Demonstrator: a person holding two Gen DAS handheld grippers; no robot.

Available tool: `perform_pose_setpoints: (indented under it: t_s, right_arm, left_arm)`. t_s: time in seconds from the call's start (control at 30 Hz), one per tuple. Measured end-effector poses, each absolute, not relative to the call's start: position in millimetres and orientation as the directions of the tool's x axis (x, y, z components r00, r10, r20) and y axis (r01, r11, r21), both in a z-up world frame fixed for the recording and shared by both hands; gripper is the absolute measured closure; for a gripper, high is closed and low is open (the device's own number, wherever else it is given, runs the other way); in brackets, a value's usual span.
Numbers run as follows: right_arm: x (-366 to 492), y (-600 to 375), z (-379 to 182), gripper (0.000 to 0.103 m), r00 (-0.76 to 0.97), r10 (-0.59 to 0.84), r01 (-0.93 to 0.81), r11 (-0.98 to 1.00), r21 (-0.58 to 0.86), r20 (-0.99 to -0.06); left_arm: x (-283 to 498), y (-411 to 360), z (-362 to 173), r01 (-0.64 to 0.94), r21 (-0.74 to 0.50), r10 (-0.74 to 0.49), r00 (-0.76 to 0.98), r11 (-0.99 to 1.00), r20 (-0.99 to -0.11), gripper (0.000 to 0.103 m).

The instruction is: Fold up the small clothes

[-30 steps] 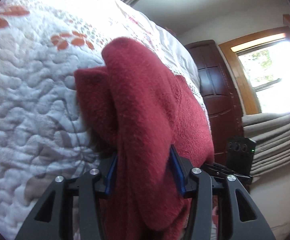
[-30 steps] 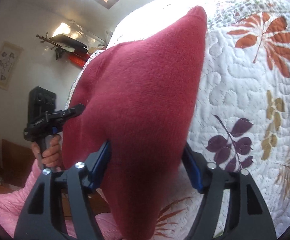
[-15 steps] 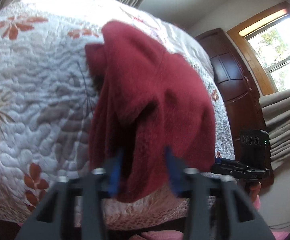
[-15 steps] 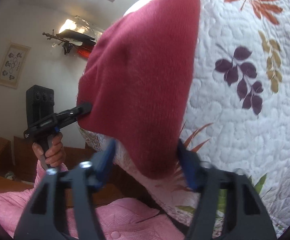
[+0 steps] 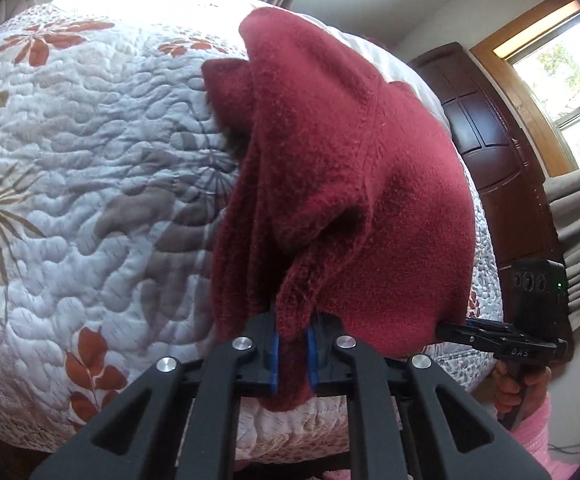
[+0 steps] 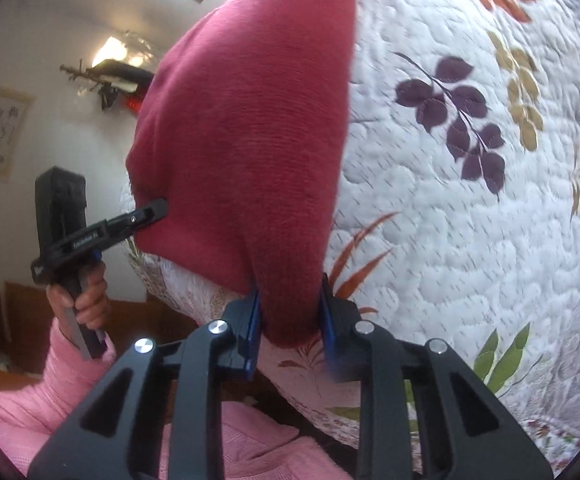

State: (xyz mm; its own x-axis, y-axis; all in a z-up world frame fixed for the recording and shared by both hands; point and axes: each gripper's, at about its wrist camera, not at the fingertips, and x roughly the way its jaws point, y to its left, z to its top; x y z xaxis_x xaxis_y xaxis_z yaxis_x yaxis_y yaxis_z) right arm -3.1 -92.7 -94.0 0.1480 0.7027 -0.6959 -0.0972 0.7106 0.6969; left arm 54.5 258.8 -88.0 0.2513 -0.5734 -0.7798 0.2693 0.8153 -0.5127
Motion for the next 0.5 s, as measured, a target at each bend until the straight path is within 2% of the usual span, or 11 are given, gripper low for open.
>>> perform_pose_setpoints:
  t_s: [0.2, 0.27, 0.33, 0.37, 0.4, 0.43, 0.5]
  right_arm:
    - [-7.0, -91.1, -85.7, 0.069, 0.174, 0.658, -0.101, 0.752, 0.651, -0.732]
    - [-7.5, -88.8, -76.9, 0.058, 0.197, 0.614, -0.115, 0.789, 0.604, -0.765]
    - [-10.9, -87.0, -65.3, 0.053, 0.224, 0.565, -0.124, 0.825, 0.552, -0.794]
    - [-13.1, -84.5, -58.4, 0.044, 0.238, 0.542, -0.122, 0.84, 0.529, -0.806]
    - [-15.5, -83.9, -52.6, 0.039, 0.251, 0.519, -0.115, 0.854, 0.507, -0.817]
    - [-17.9, -83.0, -45.6, 0.032, 0.266, 0.489, -0.108, 0.872, 0.478, -0.831]
    - [-22.8, -83.1, -33.6, 0.02, 0.297, 0.433, -0.1, 0.901, 0.423, -0.851]
  left_arm:
    - [45.6, 254.6, -88.1, 0.283, -0.51, -0.577, 0.261, 0.812, -0.774, 0.087]
    - [40.8, 253.3, -84.2, 0.286, -0.497, -0.567, 0.273, 0.819, -0.777, 0.082]
    - [35.8, 247.4, -76.3, 0.293, -0.47, -0.545, 0.287, 0.833, -0.788, 0.073]
    - [33.0, 245.4, -70.2, 0.296, -0.455, -0.533, 0.291, 0.84, -0.794, 0.07]
    - [30.4, 244.0, -64.5, 0.295, -0.443, -0.522, 0.294, 0.847, -0.801, 0.063]
    - [26.9, 243.7, -59.7, 0.29, -0.428, -0.507, 0.304, 0.856, -0.807, 0.051]
    - [17.3, 244.8, -48.0, 0.264, -0.359, -0.437, 0.361, 0.895, -0.824, 0.04]
